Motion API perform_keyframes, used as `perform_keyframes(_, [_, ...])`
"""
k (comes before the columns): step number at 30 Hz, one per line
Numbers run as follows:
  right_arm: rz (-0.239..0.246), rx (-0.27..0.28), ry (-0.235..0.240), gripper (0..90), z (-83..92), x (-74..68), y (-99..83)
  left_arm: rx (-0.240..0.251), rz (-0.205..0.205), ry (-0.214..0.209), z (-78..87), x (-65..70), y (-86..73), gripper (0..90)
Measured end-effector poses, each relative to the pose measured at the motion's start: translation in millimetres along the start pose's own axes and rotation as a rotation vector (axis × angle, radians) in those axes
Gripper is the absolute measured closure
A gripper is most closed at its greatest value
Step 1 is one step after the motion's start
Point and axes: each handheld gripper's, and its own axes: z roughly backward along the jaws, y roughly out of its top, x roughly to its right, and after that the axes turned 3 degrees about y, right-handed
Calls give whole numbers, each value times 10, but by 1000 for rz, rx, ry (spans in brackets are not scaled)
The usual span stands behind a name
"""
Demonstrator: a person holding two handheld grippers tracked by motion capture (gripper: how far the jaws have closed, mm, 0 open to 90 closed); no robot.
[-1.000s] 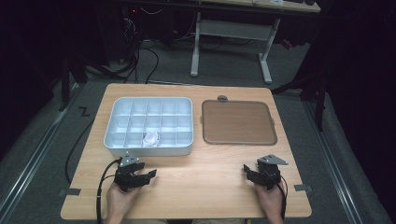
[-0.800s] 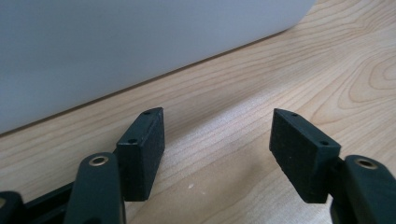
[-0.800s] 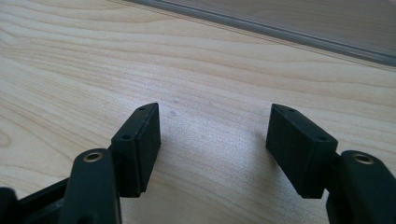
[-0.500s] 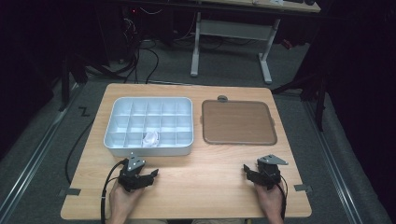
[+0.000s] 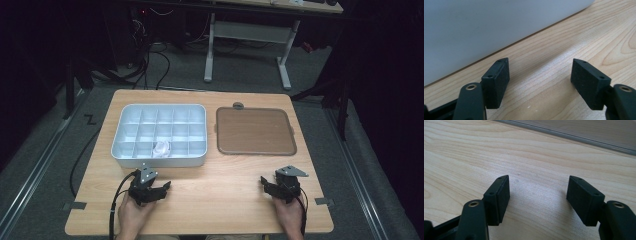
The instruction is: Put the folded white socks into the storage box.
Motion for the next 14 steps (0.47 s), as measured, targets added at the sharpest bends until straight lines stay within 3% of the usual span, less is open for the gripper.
perform_keyframes(14, [1, 0, 1, 354, 0, -1, 0, -2, 5, -5, 2, -1, 2, 315])
